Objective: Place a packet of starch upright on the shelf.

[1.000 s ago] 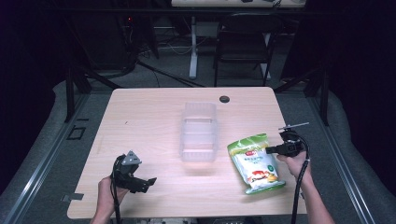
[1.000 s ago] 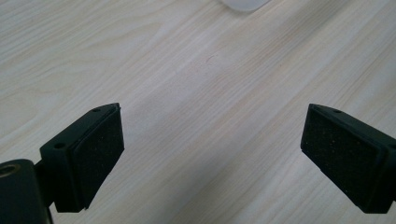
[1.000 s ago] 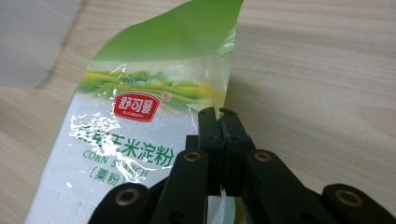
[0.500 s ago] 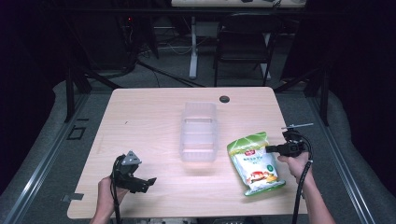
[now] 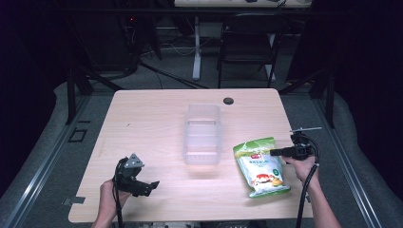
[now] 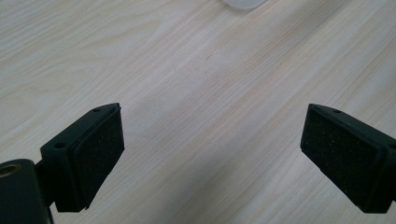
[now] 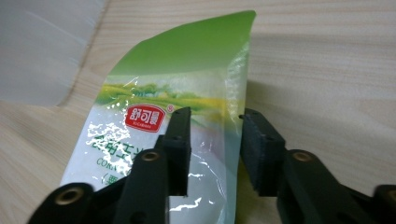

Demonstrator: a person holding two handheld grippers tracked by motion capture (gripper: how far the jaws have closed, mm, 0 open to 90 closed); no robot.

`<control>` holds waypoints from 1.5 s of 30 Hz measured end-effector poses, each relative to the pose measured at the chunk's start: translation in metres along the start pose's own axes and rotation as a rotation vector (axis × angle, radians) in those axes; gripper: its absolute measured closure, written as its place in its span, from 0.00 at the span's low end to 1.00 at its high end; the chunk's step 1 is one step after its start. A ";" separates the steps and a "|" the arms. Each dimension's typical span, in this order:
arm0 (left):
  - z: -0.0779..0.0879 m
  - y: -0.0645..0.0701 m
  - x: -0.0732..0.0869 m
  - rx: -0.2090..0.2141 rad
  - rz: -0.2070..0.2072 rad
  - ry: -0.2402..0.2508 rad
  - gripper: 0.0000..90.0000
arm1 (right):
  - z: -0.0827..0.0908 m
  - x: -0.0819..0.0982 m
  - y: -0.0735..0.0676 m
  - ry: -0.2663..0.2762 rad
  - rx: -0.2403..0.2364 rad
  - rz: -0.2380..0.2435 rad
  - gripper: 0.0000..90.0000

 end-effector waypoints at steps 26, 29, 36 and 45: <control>0.000 0.001 0.000 -0.003 -0.001 -0.001 0.07 | -0.005 0.000 -0.010 -0.018 -0.052 0.059 1.00; 0.000 0.001 0.000 -0.003 -0.001 -0.001 0.08 | 0.001 -0.003 -0.016 0.009 -0.048 0.069 1.00; 0.000 0.001 0.000 -0.002 0.000 -0.001 0.07 | 0.018 -0.008 -0.026 0.064 -0.045 0.090 1.00; 0.001 0.000 0.000 -0.003 -0.001 0.000 0.07 | 0.037 -0.015 -0.044 0.127 -0.076 0.122 1.00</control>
Point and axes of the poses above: each handheld gripper's, and its own axes: z roughly backward along the jaws, x roughly out of its underside, y roughly to its right, the point moved 1 cm from there along -z, roughly forward along the jaws, and after that the axes turned 12 degrees about y, right-handed, at the moved point
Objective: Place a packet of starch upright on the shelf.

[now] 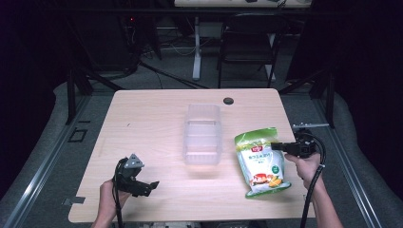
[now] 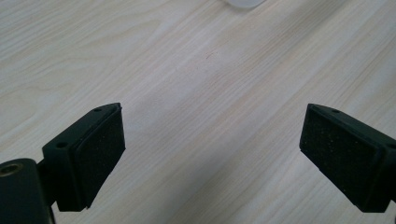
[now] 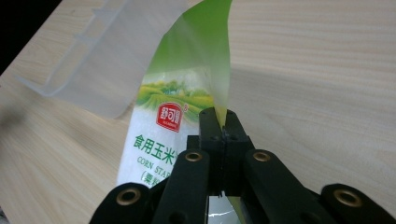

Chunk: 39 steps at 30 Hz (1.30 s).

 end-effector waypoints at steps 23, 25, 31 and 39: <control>0.000 0.000 0.000 -0.007 -0.001 0.009 0.07 | 0.025 -0.020 -0.043 0.090 -0.035 0.110 1.00; 0.001 0.000 0.000 -0.008 0.000 0.012 0.07 | 0.027 -0.021 -0.046 0.097 -0.036 0.115 1.00; 0.001 -0.001 0.000 -0.007 0.006 0.016 0.07 | 0.031 -0.027 -0.056 0.123 -0.044 0.143 1.00; 0.000 -0.001 0.001 0.002 0.016 0.012 0.07 | 0.033 -0.031 -0.064 0.126 -0.055 0.168 1.00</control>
Point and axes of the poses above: each handheld gripper's, and its own axes: z roughly backward along the jaws, x roughly out of its underside, y roughly to its right, the point moved 1 cm from there along -z, roughly forward along the jaws, and after that the axes turned 12 degrees about y, right-handed, at the moved point
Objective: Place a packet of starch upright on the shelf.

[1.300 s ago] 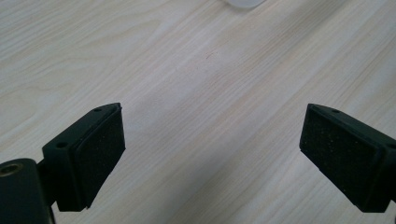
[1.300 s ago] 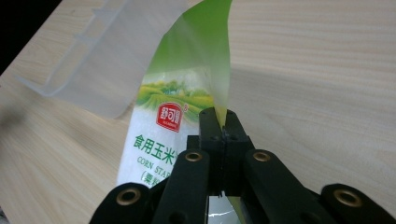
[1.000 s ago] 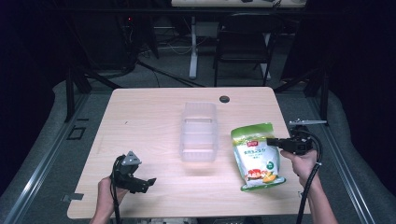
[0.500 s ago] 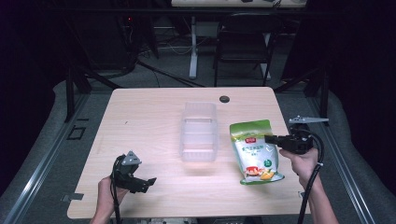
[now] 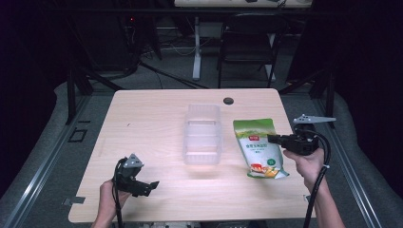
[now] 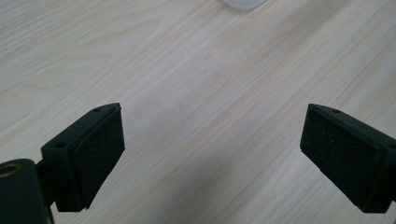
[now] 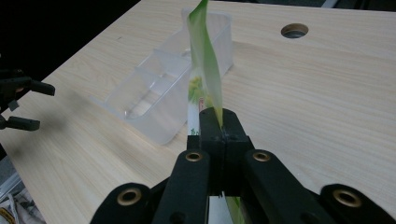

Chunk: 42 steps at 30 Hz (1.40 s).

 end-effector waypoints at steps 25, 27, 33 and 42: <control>0.000 0.000 0.000 -0.010 0.000 -0.004 0.07 | 0.002 -0.022 -0.014 0.031 0.003 0.058 1.00; 0.000 0.000 0.000 -0.009 0.003 -0.005 0.07 | 0.002 -0.025 -0.015 0.033 0.005 0.059 1.00; 0.001 0.000 0.000 -0.006 -0.002 -0.006 0.07 | 0.000 -0.035 -0.018 0.045 0.001 0.062 1.00; -0.001 0.001 -0.001 -0.007 -0.008 -0.009 0.07 | -0.001 -0.043 -0.016 0.055 0.007 0.059 1.00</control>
Point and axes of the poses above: each handheld gripper's, and its own axes: z roughly backward along the jaws, x roughly out of its underside, y roughly to its right, the point moved 1 cm from there along -z, roughly forward along the jaws, and after that the axes turned 12 degrees about y, right-handed, at the moved point
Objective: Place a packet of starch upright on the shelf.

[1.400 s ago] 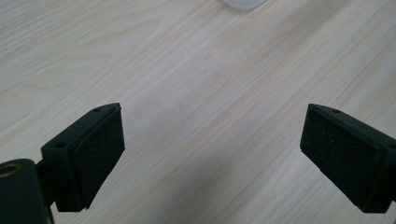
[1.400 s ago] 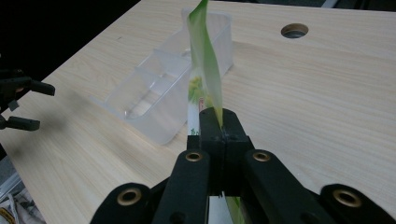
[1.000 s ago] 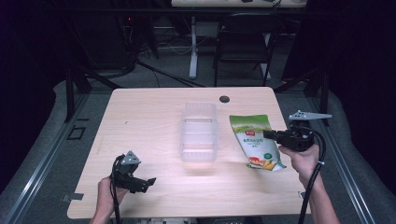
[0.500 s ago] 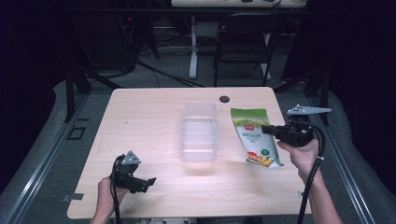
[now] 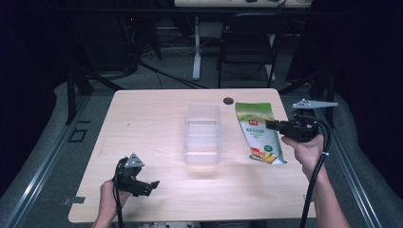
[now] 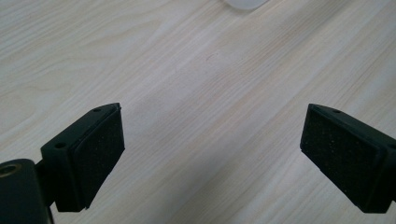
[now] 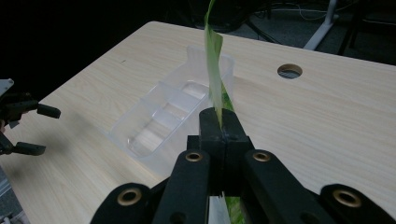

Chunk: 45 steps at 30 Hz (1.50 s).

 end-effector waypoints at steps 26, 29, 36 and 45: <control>0.001 0.000 0.000 0.001 0.000 0.003 0.07 | -0.020 -0.040 -0.007 0.018 -0.006 0.032 1.00; 0.001 0.000 0.000 0.001 0.001 0.003 0.07 | -0.022 -0.043 -0.009 0.026 -0.014 0.034 1.00; 0.001 0.000 0.001 0.003 0.005 0.003 0.07 | -0.026 -0.057 -0.016 0.040 -0.033 0.045 1.00; 0.001 0.000 0.000 0.003 0.003 0.005 0.07 | -0.033 -0.070 -0.026 0.049 -0.048 0.065 1.00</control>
Point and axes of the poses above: each handheld gripper's, and its own axes: z roughly backward along the jaws, x roughly out of its underside, y roughly to its right, the point moved 1 cm from there along -z, roughly forward along the jaws, and after that the axes turned 12 degrees about y, right-handed, at the moved point
